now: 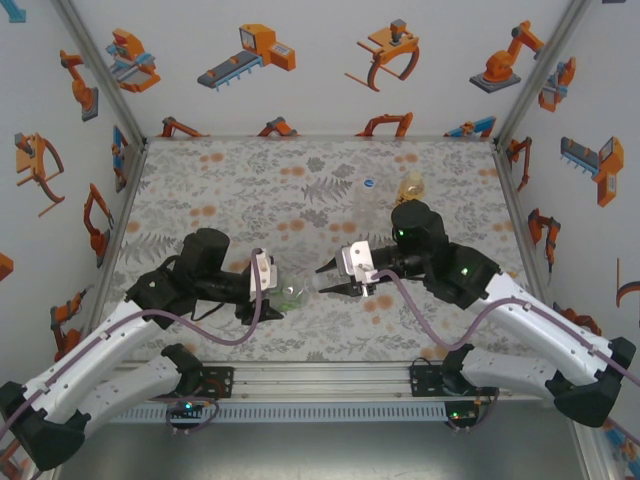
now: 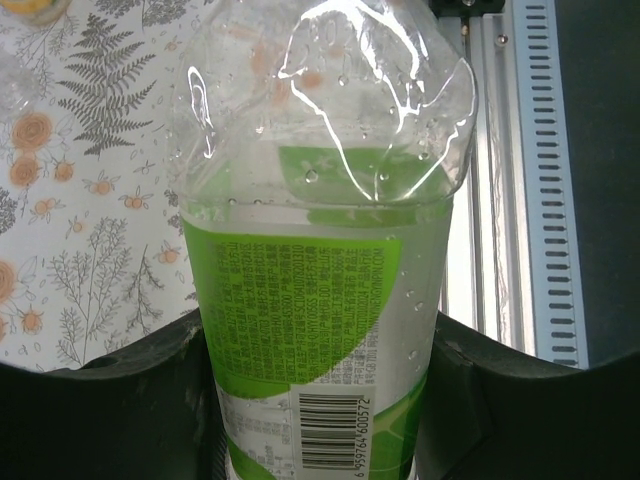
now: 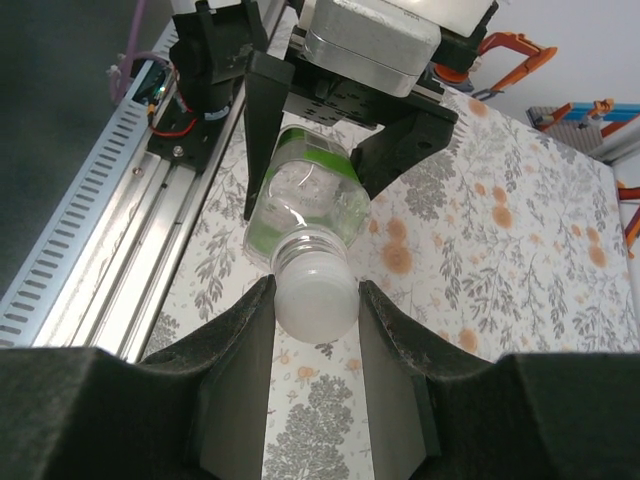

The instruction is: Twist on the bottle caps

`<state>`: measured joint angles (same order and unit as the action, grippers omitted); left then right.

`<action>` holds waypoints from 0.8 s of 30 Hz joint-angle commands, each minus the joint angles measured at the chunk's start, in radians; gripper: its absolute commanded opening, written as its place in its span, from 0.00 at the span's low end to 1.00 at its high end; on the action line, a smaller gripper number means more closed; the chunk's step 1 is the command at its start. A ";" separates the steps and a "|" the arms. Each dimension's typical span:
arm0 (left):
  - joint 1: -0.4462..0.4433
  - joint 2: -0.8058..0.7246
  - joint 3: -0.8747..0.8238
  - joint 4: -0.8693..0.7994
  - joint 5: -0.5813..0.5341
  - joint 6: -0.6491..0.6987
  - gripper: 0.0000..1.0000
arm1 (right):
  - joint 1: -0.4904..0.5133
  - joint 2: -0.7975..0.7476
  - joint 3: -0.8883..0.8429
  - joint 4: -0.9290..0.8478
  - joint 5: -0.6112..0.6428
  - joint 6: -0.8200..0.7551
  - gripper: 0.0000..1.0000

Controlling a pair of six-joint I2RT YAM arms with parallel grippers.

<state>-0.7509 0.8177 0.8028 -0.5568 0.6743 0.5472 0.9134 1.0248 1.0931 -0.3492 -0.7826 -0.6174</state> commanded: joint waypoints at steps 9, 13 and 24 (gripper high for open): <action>0.006 -0.041 0.012 0.120 0.081 -0.025 0.00 | 0.019 -0.004 -0.021 0.121 -0.134 0.111 0.08; 0.008 -0.046 0.013 0.124 0.090 -0.030 0.00 | 0.019 -0.010 -0.013 0.109 -0.151 0.121 0.08; 0.028 -0.079 -0.013 0.169 0.131 -0.036 0.00 | 0.019 -0.044 -0.024 0.052 -0.029 0.077 0.06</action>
<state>-0.7280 0.7525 0.7929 -0.4709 0.7341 0.5247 0.9249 0.9829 1.0897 -0.2573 -0.8543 -0.5243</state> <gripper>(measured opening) 0.544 0.369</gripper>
